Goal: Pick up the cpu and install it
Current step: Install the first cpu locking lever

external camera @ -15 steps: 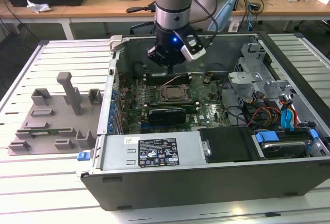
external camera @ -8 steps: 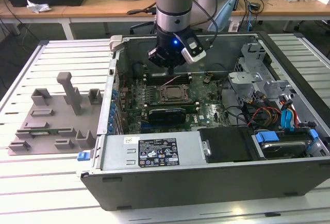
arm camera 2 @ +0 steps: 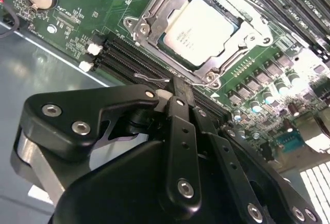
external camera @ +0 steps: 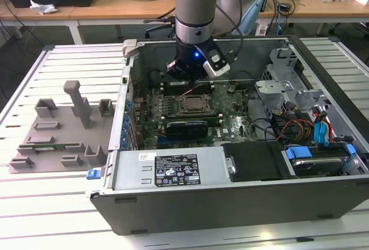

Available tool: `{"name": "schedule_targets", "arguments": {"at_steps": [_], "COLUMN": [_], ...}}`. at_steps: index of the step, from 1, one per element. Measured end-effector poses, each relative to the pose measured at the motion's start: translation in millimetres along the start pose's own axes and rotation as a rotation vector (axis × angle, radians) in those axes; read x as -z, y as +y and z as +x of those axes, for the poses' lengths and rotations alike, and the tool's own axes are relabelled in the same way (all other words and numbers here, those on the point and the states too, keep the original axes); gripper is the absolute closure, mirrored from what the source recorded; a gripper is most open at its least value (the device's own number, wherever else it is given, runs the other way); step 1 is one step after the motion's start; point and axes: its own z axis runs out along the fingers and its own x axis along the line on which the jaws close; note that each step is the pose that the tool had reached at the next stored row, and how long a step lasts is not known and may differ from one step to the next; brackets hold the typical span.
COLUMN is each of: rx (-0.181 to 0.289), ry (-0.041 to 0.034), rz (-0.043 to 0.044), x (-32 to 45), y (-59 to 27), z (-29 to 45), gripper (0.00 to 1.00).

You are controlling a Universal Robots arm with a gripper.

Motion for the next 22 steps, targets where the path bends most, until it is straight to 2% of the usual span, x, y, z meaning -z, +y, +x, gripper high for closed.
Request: {"name": "schedule_targets", "arguments": {"at_steps": [3,12,13,16,18,20,21,22], "rx": [0.001,0.011,0.011,0.009,-0.003,-0.029,-0.047,-0.085], "ry": [-0.0067,-0.0505,-0.0531,-0.0534,-0.0556,-0.0610,-0.0645,-0.0720], "rz": [0.0008,0.0056,0.0061,0.0084,0.0093,0.0109,0.0121,0.0146], "x": [-3.8,-12.9,-13.8,-14.7,-14.7,-15.0,-15.1,-15.3], "y": [-0.8,-2.4,-1.4,1.5,1.8,1.8,1.8,1.7], "z": [0.2,2.5,3.4,3.3,3.3,3.3,3.3,3.3], "gripper": [0.89,0.89,0.89,0.89,0.89,0.89,0.89,0.89]}}
